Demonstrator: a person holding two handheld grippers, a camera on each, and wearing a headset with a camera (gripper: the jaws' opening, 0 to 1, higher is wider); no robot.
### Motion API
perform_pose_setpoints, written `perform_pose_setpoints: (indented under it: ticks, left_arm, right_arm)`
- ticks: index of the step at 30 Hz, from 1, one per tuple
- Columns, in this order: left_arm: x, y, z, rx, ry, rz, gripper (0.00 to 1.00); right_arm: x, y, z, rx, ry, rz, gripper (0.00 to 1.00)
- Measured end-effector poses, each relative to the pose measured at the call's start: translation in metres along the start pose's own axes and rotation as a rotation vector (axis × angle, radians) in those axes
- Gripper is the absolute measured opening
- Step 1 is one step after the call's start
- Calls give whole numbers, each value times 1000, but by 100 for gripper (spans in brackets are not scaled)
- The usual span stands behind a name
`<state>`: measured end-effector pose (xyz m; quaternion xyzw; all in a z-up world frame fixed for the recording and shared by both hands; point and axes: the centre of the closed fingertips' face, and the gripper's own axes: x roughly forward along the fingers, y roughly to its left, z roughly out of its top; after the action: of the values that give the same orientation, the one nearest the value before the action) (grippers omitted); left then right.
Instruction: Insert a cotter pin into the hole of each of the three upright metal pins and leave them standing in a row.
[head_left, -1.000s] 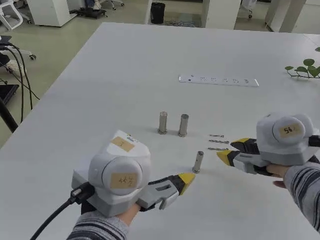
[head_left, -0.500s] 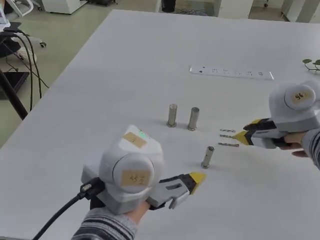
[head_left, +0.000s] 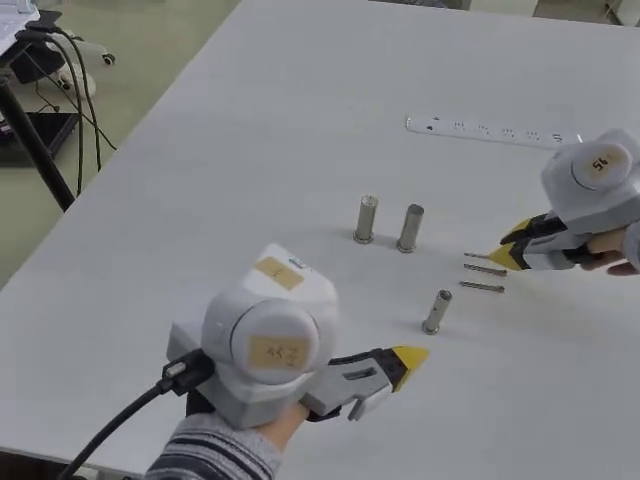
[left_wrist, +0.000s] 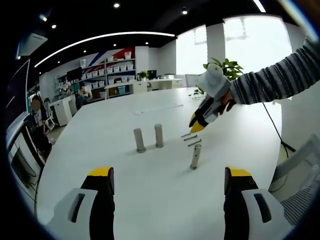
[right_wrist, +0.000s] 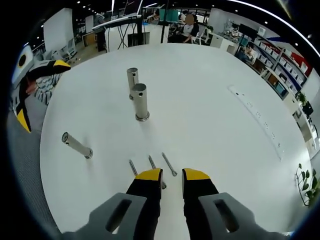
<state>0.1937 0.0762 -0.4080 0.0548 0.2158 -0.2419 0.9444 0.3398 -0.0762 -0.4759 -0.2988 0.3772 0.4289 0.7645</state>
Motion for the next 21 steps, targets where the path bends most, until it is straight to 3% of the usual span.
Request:
perform_pose_setpoints:
  ticks: [7,9,11,14,16,21]
  left_arm:
    - [0,0,-3,-12,11,-3,90]
    - [0,0,-4,-14,12,-2,90]
    - [0,0,-5,-13,15,-2,88]
    - [-1,0,-4,-7,15,-3,86]
    - [-1,1,-4,-4,11,-2,86]
    - [-2,3,-4,-4,13,8,85]
  right_arm:
    - [13,-3,-9,-68,83,30,9]
    - [13,-1,-5,-68,72,54,7]
    - [12,0,-7,-74,97,93,5]
    - [13,0,-6,-68,113,112,4]
    - [14,3,-6,-102,137,140,2]
    - [14,3,-6,-122,179,149,1]
